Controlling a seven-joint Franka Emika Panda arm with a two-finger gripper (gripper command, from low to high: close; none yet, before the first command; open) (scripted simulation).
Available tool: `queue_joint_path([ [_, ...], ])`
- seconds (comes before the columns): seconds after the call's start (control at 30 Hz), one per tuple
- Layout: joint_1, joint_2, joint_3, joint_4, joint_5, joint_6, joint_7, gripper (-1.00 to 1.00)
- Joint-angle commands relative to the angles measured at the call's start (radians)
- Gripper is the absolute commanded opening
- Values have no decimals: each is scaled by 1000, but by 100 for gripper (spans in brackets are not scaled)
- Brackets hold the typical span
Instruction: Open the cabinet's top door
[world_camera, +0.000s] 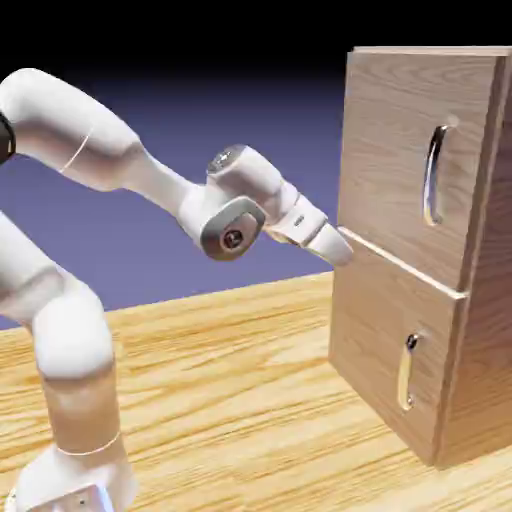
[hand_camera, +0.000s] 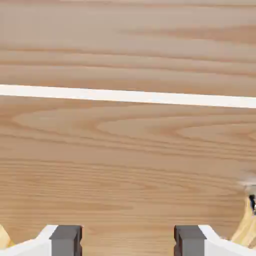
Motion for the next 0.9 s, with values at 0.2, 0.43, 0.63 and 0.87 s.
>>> queue_joint_path([
  [0.2, 93, -37, -109, 61, -305, 0, 230, 0],
  [0.43, 186, -74, -219, 123, -609, 0, 460, 0],
  [0.63, 266, -105, -313, 175, -870, 0, 657, 0],
  [0.87, 359, -142, -422, 237, -1174, 0, 887, 0],
])
